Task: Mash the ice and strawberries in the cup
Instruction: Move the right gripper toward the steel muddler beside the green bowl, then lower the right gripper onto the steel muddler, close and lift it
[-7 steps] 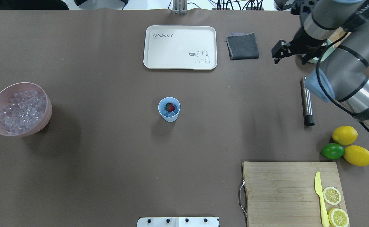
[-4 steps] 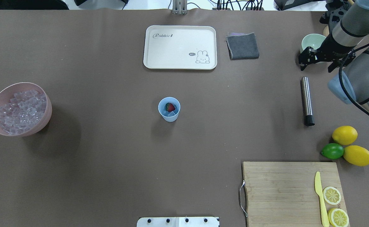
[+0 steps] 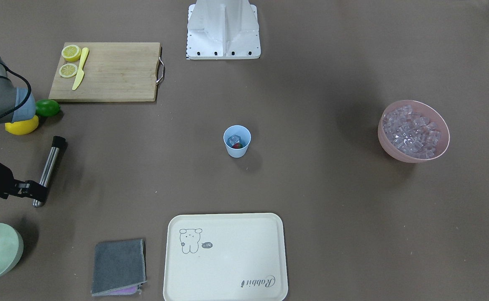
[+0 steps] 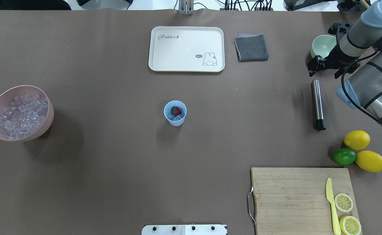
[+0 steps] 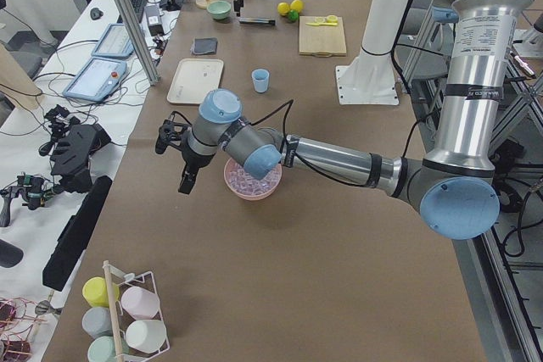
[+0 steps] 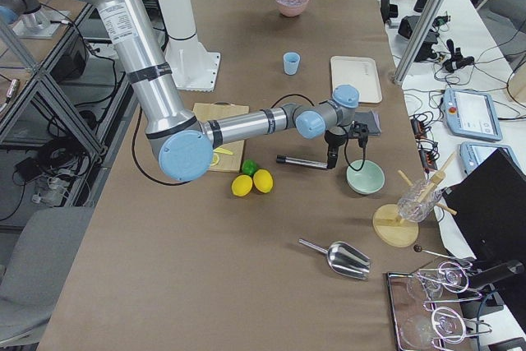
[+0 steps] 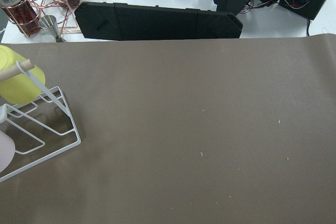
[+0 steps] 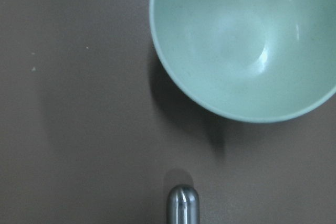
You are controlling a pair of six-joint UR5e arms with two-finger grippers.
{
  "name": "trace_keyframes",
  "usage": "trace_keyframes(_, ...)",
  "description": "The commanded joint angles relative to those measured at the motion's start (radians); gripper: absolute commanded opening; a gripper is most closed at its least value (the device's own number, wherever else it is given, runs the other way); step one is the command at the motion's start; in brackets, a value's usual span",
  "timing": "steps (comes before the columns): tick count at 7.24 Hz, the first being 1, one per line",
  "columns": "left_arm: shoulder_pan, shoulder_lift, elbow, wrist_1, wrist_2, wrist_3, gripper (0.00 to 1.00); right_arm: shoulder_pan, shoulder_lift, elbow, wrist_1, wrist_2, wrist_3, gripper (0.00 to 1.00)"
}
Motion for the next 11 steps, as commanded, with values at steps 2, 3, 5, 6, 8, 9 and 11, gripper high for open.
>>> trace_keyframes(2, 0.001, -0.005, 0.001, 0.000, 0.015, 0.000, 0.97, -0.057, -0.006, 0.001, 0.009, -0.007, 0.003, 1.00)
trace_keyframes(3, 0.001, -0.003, -0.002, 0.000, 0.015, 0.000, 0.97, -0.073, -0.004, -0.003, 0.009, -0.017, 0.003, 1.00)
trace_keyframes(5, 0.001, -0.005, -0.002, 0.000, 0.038, 0.000, 0.97, -0.073, -0.009, -0.005, 0.009, -0.014, 0.001, 1.00)
trace_keyframes(6, 0.001, -0.005, -0.002, 0.000, 0.038, 0.000, 0.97, -0.071, -0.018, -0.005, 0.009, -0.008, 0.001, 1.00)
trace_keyframes(8, 0.001, -0.006, -0.002, 0.000, 0.038, 0.000, 0.97, -0.065, -0.029, -0.007, 0.009, -0.008, -0.005, 1.00)
trace_keyframes(9, 0.003, -0.008, -0.002, 0.000, 0.038, 0.000, 0.97, -0.065, -0.033, -0.007, 0.011, -0.008, -0.003, 1.00)
trace_keyframes(11, 0.003, -0.011, -0.002, 0.000, 0.038, 0.000, 0.97, -0.065, -0.048, -0.011, 0.040, -0.009, 0.003, 0.84)
